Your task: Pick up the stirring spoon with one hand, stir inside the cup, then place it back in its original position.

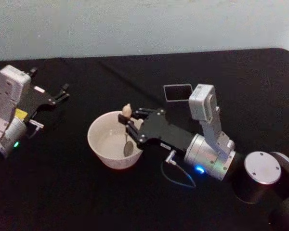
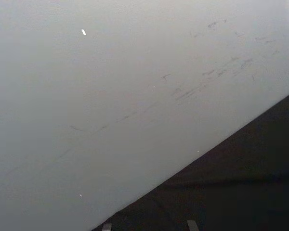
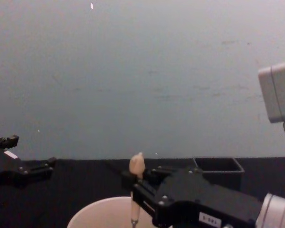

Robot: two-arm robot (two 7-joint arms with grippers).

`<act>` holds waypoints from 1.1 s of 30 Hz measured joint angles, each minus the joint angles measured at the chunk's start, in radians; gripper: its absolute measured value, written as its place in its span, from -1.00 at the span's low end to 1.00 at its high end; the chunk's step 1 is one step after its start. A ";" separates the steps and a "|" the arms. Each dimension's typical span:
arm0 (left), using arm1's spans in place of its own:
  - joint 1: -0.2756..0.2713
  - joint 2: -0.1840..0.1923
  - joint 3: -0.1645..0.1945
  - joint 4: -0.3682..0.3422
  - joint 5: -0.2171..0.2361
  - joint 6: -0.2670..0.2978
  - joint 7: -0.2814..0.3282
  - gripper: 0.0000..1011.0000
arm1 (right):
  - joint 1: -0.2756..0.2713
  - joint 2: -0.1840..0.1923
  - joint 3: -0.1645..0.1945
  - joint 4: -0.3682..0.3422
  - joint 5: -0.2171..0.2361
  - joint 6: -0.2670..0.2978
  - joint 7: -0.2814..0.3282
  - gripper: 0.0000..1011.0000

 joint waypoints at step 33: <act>0.000 0.000 0.000 0.000 0.000 0.000 0.000 0.98 | 0.084 -0.073 -0.036 0.093 -0.016 -0.014 -0.009 -0.66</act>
